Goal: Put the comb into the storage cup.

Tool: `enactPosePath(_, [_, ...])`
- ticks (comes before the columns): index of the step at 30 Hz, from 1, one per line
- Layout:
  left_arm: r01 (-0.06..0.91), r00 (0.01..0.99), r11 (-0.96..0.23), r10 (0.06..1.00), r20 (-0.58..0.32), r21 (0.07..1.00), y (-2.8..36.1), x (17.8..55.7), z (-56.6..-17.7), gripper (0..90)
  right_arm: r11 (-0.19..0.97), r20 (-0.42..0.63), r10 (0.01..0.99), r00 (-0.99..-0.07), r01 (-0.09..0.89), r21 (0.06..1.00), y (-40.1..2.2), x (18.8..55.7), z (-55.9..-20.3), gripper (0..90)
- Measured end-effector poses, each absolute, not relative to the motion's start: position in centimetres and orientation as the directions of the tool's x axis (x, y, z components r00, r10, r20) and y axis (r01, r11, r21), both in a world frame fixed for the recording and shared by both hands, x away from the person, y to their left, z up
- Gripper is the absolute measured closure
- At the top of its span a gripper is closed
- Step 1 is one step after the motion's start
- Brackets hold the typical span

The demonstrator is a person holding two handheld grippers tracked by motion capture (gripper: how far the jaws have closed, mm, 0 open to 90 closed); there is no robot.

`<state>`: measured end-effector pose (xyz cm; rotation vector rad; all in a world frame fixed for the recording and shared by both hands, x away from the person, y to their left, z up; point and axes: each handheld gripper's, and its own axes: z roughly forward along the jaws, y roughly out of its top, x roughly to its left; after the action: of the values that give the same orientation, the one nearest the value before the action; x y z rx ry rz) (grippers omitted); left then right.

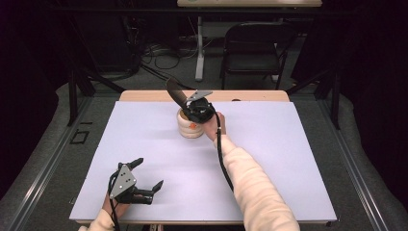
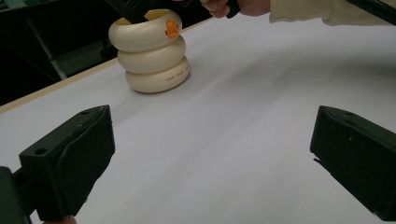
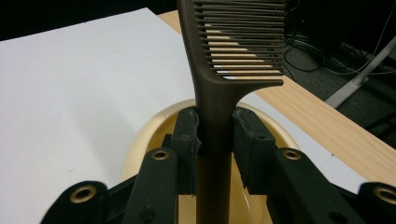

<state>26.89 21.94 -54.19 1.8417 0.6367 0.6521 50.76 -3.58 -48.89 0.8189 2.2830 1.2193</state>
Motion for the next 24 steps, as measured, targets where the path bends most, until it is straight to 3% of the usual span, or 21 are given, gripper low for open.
enactPosePath(9, [0.126, 0.712, -0.323, 0.688, 0.141, 0.938, 21.9, 26.9, -54.2, 0.0, 0.45, -0.084, 0.673, -0.735, 0.316, 0.835, -3.9, 50.9, -48.9, 65.8])
enactPosePath(24, [0.126, 0.712, -0.326, 0.688, 0.143, 0.937, 21.9, 26.9, -54.2, 0.0, 0.458, -0.038, 0.653, -0.756, 0.354, 0.815, -5.5, 49.8, -46.6, 32.0])
